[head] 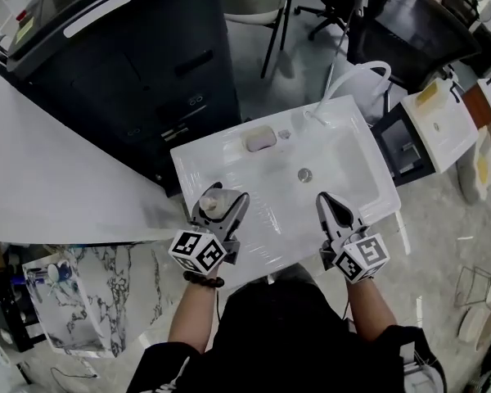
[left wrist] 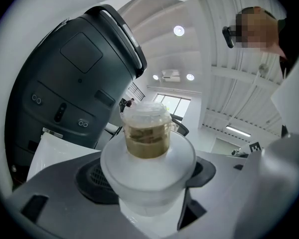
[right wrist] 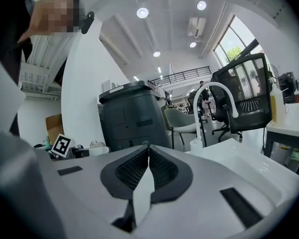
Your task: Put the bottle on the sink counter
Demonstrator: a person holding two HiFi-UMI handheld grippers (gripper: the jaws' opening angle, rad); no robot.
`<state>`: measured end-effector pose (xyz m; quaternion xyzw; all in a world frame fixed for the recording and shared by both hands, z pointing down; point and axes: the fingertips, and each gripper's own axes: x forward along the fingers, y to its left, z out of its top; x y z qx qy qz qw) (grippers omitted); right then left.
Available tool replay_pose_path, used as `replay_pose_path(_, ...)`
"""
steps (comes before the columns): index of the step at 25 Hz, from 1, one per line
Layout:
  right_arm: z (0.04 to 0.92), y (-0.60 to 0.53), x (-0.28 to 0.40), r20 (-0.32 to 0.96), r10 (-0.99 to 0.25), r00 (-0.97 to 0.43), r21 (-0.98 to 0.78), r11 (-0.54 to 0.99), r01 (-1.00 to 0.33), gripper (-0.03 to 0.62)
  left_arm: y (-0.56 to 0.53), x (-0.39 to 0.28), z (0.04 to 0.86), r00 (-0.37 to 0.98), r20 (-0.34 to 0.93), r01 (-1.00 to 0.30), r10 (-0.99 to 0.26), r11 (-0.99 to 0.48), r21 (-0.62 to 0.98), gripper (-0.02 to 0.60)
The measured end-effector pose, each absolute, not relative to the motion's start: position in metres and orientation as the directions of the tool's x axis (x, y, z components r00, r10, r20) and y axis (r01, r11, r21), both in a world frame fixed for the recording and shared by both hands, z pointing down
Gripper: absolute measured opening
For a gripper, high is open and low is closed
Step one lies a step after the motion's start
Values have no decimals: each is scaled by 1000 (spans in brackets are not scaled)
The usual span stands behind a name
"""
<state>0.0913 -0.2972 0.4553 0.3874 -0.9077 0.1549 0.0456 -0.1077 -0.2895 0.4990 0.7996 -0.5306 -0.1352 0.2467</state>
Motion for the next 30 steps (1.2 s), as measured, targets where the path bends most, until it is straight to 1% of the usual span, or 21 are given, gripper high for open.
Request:
replay_pose_path(4, 459, -296, 95, 228, -698, -679, -234, 638, -734, 32, -297, -112, 511, 378, 80, -792, -922, -277, 544, 356)
replay_pose_path(12, 480, -304, 86, 273, -672, -688, -248, 643, -725, 32, -315, -130, 537, 296, 147, -823, -944, -173, 541, 356)
replay_pose_path(23, 523, -331, 84, 326, -632, -703, -284, 644, -710, 31, -346, -129, 569, 254, 220, -852, -942, -111, 511, 356)
replay_pose_path(30, 537, -356, 87, 349, -598, -721, -304, 656, -691, 31, -373, -140, 582, 195, 258, -875, -946, -48, 482, 356)
